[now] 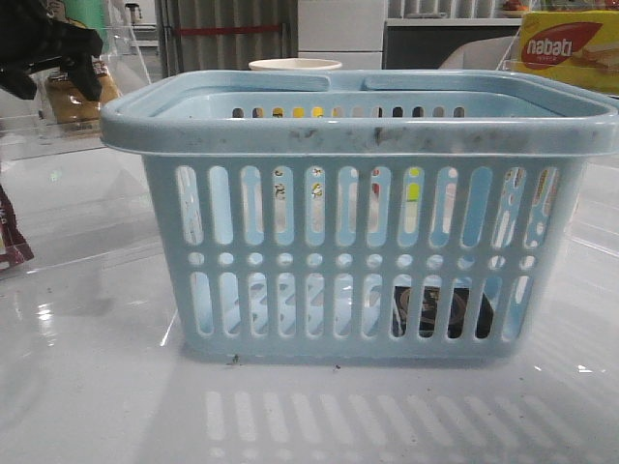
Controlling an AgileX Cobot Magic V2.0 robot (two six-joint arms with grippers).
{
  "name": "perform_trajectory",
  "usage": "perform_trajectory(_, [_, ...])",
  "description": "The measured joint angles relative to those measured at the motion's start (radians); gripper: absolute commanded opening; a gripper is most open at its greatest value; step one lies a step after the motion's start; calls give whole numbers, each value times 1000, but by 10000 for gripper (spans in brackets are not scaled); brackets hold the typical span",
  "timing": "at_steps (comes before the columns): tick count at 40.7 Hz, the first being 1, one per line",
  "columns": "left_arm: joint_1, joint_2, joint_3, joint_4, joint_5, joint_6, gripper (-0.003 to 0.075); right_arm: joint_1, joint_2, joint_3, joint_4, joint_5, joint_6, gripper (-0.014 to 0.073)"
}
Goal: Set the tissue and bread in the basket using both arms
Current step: 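Reach the left gripper to the bagged bread roll and grasp it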
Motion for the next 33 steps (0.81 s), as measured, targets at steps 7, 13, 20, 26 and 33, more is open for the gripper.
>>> perform_trajectory(7, [0,15,0,-3,-4,0,414,0,0,0,0,0,0,530])
perform_trajectory(13, [0,15,-1,-5,-9,0,278,0,0,0,0,0,0,530])
perform_trajectory(20, [-1,10,-2,-11,-3,0,148,0,0,0,0,0,0,530])
perform_trajectory(26, [-2,-7,-22,-14,59,0,93,0,0,0,0,0,0,530])
perform_trajectory(33, [-2,-55,-51,-8,165,0,93,0,0,0,0,0,0,530])
